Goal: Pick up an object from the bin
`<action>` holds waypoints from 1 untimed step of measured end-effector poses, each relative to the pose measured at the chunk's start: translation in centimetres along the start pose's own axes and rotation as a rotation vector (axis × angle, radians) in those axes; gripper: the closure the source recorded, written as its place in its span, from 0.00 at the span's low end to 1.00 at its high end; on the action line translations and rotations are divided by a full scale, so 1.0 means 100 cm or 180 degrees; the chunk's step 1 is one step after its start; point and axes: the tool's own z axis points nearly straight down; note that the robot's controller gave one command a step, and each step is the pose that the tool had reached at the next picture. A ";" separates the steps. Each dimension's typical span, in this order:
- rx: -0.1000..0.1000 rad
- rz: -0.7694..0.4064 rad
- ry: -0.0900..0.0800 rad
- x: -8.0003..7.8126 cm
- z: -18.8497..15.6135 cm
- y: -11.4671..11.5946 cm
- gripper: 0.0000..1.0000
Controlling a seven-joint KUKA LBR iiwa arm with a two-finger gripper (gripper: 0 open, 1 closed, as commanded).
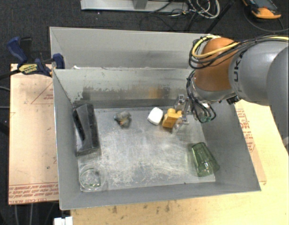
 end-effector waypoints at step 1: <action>0.0000 0.0000 0.0000 0.000 0.000 0.000 1.00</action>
Offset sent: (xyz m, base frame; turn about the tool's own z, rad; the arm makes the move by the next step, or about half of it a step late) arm -0.0002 -0.0001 0.0592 0.0000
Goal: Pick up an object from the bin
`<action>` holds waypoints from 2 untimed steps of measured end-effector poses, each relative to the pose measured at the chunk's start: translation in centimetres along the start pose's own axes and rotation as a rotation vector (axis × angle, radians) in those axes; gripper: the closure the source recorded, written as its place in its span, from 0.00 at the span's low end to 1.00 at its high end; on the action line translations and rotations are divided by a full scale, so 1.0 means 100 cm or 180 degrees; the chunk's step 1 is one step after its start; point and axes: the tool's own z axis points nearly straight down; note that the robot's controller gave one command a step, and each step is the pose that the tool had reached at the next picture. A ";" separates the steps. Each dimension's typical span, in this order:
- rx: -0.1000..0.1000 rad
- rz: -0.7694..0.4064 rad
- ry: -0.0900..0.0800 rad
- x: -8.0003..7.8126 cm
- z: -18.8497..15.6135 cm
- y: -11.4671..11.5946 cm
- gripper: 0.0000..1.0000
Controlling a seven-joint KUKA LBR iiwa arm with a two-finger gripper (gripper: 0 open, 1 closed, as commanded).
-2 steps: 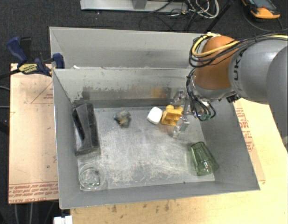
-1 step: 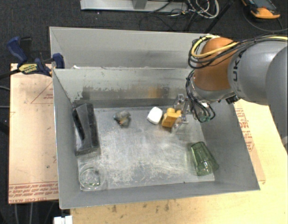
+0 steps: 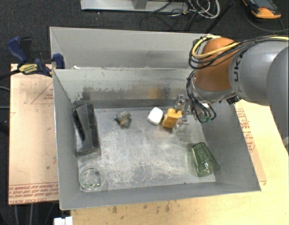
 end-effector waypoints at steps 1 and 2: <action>-0.0002 0.0000 0.0023 0.002 -0.005 0.000 1.00; -0.0003 0.0000 0.0026 0.002 -0.022 0.000 1.00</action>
Offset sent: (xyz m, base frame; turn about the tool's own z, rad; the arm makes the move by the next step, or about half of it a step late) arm 0.0000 0.0000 0.0569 0.0000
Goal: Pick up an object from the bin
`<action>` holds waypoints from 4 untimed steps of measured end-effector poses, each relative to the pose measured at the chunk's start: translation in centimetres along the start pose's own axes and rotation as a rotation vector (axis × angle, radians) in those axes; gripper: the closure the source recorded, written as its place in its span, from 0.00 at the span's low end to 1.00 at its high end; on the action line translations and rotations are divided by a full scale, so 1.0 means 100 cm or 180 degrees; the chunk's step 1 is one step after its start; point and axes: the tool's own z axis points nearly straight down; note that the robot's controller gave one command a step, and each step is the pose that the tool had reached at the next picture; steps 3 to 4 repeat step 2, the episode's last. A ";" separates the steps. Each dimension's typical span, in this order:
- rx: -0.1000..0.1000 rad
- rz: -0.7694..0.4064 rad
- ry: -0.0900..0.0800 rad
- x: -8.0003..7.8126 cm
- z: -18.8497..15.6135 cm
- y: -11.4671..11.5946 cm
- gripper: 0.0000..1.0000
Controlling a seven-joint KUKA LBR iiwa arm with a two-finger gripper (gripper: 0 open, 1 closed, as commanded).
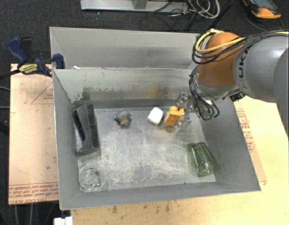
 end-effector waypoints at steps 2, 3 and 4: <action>0.0001 0.0000 -0.0025 -0.002 -0.025 0.000 1.00; 0.0001 0.0000 -0.0025 -0.002 -0.025 0.000 1.00; 0.0001 0.0000 -0.0025 -0.002 -0.025 0.000 1.00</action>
Offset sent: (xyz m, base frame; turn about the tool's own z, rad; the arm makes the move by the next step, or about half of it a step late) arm -0.0001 -0.0001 0.0097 0.0000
